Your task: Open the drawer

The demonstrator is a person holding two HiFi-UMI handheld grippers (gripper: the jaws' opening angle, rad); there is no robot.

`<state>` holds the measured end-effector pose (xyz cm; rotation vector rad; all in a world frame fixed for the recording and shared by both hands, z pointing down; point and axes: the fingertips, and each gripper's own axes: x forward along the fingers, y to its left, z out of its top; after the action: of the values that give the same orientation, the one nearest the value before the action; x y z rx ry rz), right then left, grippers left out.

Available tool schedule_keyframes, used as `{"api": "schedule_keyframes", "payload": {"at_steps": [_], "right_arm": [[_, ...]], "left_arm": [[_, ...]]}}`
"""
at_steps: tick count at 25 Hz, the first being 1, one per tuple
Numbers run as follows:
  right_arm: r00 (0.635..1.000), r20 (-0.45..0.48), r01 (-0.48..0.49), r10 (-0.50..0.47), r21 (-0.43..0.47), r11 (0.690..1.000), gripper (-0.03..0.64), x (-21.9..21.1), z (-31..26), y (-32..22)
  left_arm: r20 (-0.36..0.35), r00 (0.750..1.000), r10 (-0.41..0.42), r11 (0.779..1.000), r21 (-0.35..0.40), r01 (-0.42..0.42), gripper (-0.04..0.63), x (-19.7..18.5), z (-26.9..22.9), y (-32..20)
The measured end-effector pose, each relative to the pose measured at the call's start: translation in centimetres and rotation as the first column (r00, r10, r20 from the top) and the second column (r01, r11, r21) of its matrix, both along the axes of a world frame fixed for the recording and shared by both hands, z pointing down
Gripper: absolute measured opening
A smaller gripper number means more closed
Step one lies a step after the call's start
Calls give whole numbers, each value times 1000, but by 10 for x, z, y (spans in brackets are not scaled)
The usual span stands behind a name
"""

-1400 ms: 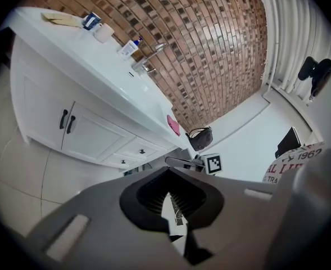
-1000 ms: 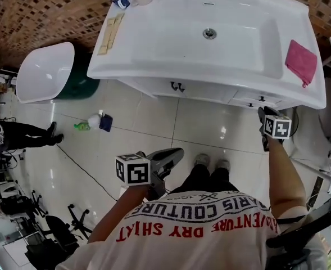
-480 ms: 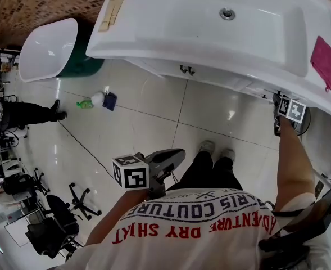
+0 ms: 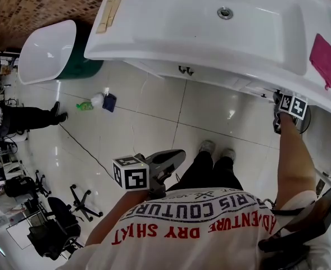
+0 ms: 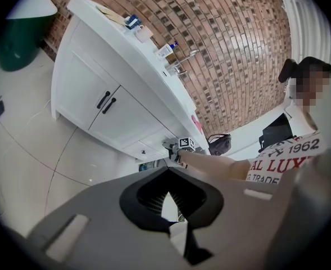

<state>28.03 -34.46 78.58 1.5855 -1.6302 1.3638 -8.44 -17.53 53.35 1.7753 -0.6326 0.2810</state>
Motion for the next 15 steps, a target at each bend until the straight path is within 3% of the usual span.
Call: {"api": "schedule_keyframes", "payload": {"at_steps": [15], "right_arm": [[1000, 22, -18, 17, 47, 999, 127, -12, 4, 41]], "left_arm": [[1, 999, 48, 999, 12, -48, -11, 5, 0, 12]]}}
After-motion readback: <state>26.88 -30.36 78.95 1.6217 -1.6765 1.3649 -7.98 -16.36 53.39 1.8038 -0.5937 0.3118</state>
